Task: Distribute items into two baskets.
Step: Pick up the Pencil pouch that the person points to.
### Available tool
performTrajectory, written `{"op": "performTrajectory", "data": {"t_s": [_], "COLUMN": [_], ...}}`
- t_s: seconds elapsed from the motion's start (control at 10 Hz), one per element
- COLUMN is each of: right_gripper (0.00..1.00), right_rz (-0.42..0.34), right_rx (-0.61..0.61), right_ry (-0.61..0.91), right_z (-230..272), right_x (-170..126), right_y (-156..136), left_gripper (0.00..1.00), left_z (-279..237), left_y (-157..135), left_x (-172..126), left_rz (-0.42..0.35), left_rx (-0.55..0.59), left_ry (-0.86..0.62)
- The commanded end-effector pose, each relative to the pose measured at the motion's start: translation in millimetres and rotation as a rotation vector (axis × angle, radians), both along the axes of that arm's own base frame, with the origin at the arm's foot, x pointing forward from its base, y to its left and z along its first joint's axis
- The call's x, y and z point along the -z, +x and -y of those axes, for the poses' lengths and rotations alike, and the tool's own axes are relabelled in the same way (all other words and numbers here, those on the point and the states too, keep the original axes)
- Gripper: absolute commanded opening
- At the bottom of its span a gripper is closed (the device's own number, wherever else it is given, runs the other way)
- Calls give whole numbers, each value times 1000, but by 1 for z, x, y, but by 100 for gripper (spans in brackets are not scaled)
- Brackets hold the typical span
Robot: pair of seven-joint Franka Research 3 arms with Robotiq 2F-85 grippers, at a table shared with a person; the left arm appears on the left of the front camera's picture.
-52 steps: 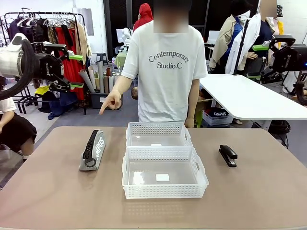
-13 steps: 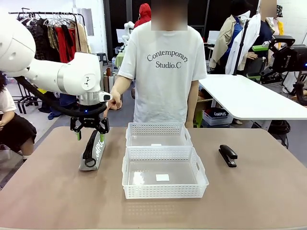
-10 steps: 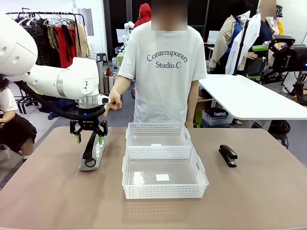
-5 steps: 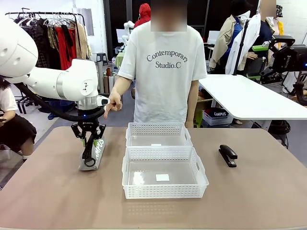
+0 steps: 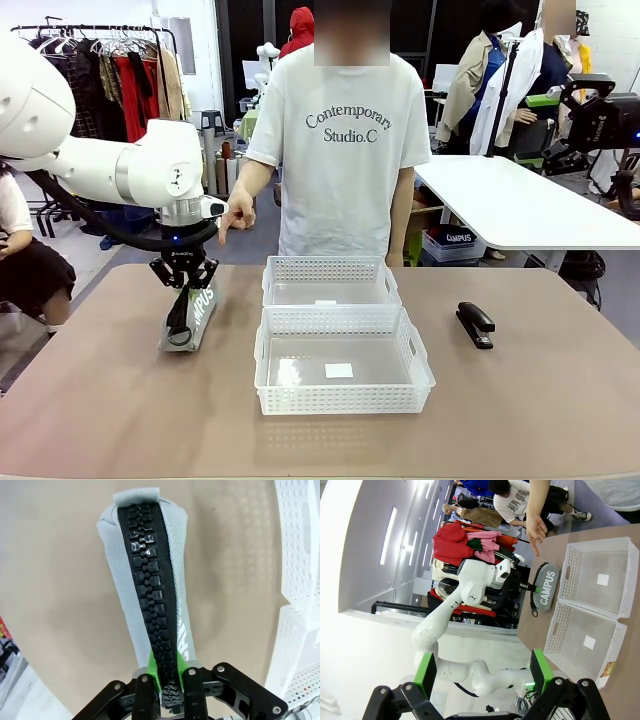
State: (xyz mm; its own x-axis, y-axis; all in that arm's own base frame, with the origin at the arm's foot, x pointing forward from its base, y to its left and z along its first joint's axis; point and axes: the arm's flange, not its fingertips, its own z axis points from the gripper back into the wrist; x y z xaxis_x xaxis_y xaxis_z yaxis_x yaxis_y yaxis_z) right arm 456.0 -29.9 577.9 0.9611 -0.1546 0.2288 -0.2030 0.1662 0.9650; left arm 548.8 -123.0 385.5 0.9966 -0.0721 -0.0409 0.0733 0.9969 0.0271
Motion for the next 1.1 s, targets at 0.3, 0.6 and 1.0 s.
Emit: {"op": "performTrajectory", "data": {"t_s": [0.3, 0.6, 1.0], "right_gripper": [100, 100, 100], "right_rz": [0, 0, 0], "right_rx": [-1, -1, -1], "right_ry": [-3, -3, -3], "right_z": [-1, -1, -1], "right_x": [-1, -1, -1], "right_y": [-1, -1, -1], "left_gripper": [0, 0, 0], "left_z": [-24, -39, -44], "left_y": [-21, -33, -44], "left_x": [-67, -145, -244], "left_rz": [0, 89, 160], "left_rx": [-54, -64, -11], "left_ry": [-36, -65, -38]}}
